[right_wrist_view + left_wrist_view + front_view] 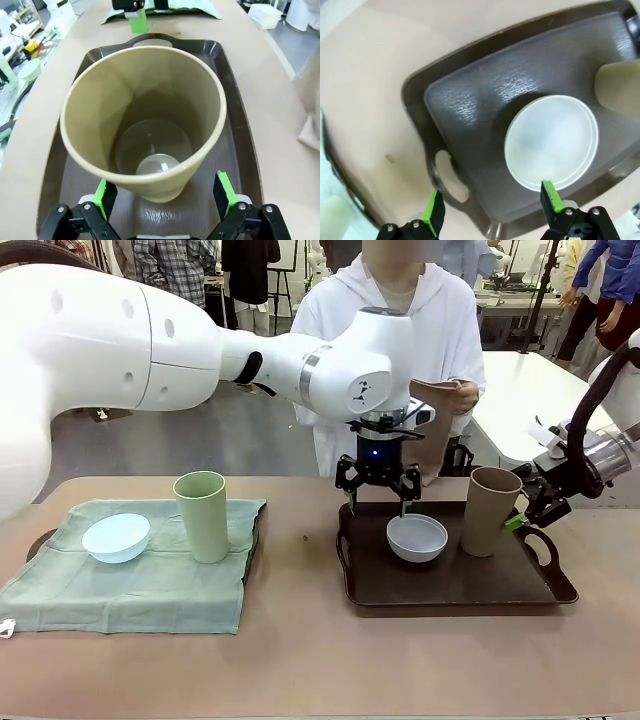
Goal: Set up a tray with a mat and arrange the tableware.
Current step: Pick up the Picnic Bowl and Reusable plastic cup from the Handle tray in front of the human's position and hold them in the air.
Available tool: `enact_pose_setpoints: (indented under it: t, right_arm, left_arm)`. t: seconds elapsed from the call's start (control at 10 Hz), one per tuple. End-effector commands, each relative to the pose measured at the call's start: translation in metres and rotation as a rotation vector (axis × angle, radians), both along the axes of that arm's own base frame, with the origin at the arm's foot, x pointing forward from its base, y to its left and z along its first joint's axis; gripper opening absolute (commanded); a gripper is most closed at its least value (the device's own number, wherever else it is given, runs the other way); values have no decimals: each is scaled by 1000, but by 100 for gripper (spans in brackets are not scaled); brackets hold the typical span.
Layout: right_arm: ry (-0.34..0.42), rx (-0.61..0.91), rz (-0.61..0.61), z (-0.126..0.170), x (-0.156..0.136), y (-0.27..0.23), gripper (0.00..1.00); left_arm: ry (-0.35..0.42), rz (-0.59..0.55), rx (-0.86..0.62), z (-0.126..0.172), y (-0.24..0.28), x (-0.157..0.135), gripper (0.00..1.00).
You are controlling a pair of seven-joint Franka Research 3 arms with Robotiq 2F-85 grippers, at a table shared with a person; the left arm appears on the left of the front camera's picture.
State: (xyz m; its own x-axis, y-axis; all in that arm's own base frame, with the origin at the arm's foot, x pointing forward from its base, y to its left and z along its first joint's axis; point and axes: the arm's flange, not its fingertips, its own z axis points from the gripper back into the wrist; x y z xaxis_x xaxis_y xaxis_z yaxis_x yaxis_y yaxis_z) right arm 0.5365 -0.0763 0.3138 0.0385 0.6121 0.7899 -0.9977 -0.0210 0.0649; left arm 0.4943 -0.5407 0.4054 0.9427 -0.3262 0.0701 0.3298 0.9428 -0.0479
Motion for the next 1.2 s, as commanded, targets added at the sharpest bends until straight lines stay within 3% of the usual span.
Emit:
enact_pose_setpoints:
  t: [0.0,1.0,1.1]
  right_arm:
    - [42,6,-36,-9,2,9,100]
    - [-1,5,36,-26,-4,38,100]
    - [-8,5,45,-26,-4,38,43]
  left_arm:
    - [-41,96,4,0,-13,-1,100]
    - [7,168,-6,-46,-29,19,100]
    - [5,172,-8,-47,-29,20,100]
